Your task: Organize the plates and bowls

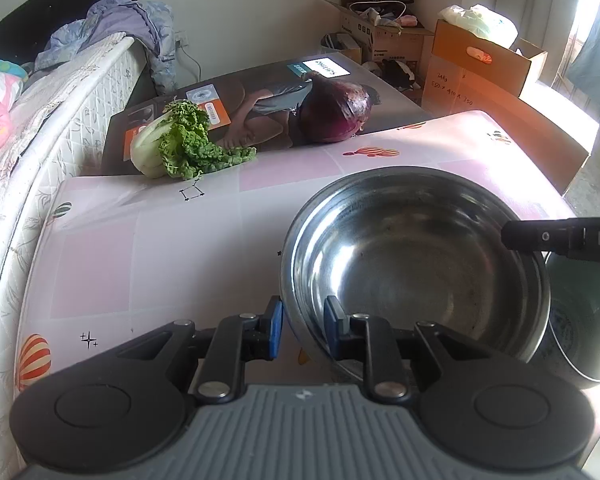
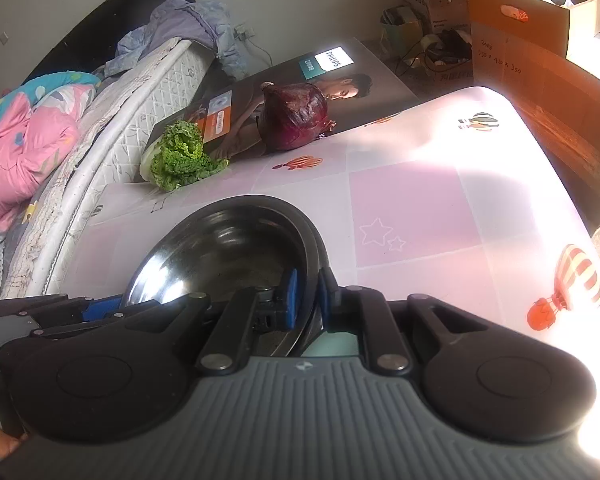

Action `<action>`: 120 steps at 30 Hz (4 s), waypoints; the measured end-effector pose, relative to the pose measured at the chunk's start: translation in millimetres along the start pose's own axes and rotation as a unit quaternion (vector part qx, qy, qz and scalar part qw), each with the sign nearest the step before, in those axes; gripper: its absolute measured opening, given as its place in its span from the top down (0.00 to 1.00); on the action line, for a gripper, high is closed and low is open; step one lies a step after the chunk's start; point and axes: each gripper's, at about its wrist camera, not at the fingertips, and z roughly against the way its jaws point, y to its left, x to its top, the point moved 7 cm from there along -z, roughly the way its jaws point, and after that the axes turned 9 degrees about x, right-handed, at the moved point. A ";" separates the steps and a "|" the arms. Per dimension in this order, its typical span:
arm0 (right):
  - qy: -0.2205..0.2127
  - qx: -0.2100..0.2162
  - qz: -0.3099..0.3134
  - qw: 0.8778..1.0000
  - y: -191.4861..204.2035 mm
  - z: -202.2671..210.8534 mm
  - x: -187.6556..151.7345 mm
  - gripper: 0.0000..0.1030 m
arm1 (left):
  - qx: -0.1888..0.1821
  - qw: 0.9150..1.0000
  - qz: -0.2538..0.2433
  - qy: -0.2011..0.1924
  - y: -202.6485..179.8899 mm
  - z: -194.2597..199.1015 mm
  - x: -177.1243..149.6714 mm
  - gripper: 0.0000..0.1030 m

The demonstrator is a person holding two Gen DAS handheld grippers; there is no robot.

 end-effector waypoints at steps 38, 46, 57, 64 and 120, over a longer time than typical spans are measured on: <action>-0.025 -0.024 -0.081 0.996 -94.2 96.7 -48.0 0.68 | -0.130 0.991 -0.027 -0.018 -130.3 70.9 -21.1 0.51; -0.008 0.005 -0.101 0.995 -104.3 74.5 -55.0 0.79 | -0.098 0.995 -0.026 0.018 -134.5 49.9 -25.0 0.75; 0.016 0.021 -0.090 0.996 -95.5 72.3 -62.7 0.86 | -0.098 0.994 -0.030 0.031 -136.3 53.6 -31.6 0.79; 0.032 0.032 -0.096 0.994 -98.3 86.4 -77.1 0.86 | -0.121 0.991 -0.051 0.040 -137.7 65.8 -46.5 0.77; 0.024 0.062 -0.129 0.989 -67.4 88.8 -54.1 0.83 | -0.151 0.988 0.014 0.028 -98.1 83.1 -22.7 0.77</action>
